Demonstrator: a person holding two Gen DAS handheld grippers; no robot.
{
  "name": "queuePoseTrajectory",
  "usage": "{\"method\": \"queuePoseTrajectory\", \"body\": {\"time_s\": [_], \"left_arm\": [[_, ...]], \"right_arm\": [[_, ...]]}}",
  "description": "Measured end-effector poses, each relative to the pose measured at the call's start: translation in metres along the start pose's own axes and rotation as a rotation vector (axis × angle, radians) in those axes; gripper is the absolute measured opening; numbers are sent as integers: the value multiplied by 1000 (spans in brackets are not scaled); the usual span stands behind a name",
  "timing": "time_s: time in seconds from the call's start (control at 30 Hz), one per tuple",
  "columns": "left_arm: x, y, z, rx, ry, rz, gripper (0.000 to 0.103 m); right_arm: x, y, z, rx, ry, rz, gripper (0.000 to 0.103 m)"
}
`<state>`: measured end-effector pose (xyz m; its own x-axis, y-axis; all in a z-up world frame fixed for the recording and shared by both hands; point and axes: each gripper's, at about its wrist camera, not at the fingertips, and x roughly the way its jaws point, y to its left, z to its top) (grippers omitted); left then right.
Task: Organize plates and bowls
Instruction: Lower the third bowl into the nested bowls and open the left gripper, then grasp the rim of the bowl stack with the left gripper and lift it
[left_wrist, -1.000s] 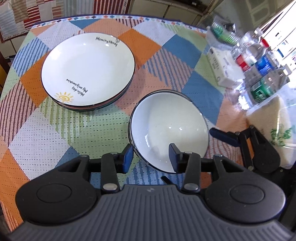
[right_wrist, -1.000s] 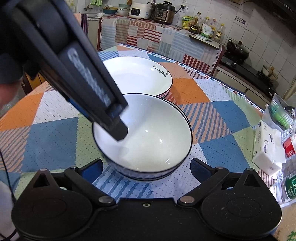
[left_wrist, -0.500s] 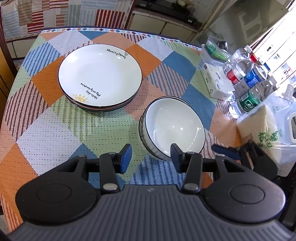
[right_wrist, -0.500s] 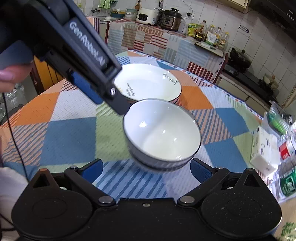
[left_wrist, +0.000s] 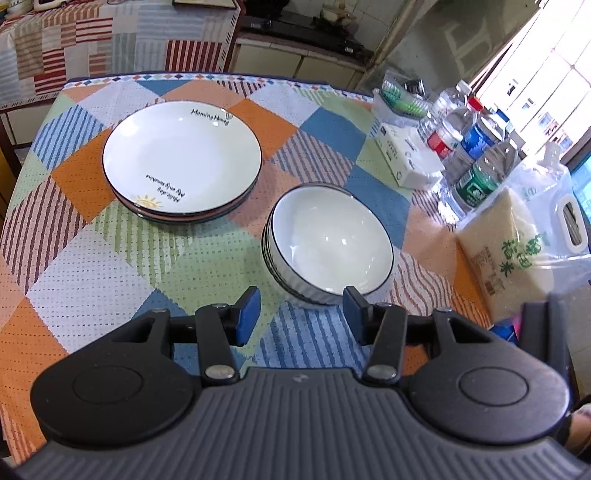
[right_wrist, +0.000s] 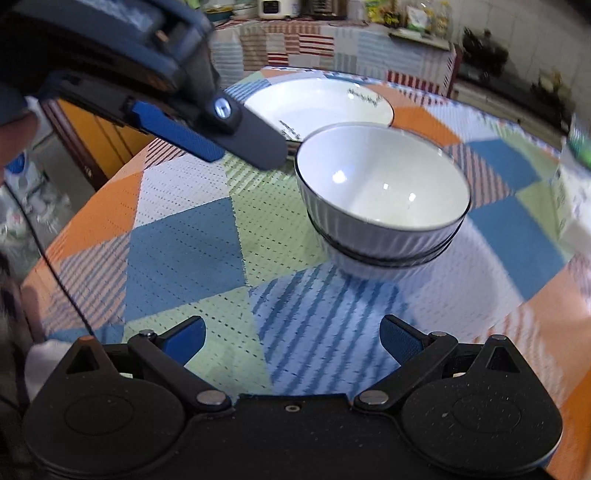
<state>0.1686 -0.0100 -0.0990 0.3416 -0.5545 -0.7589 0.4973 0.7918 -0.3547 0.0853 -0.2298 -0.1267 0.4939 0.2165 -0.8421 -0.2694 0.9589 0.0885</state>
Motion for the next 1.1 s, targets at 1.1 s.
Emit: {"method": "queuePoseTrajectory", "body": {"time_s": [1.1], "left_arm": [[112,28,5,-173,-13,-52,49]], "right_arm": [[66,-56,-6,93,-279,-34,101]]}}
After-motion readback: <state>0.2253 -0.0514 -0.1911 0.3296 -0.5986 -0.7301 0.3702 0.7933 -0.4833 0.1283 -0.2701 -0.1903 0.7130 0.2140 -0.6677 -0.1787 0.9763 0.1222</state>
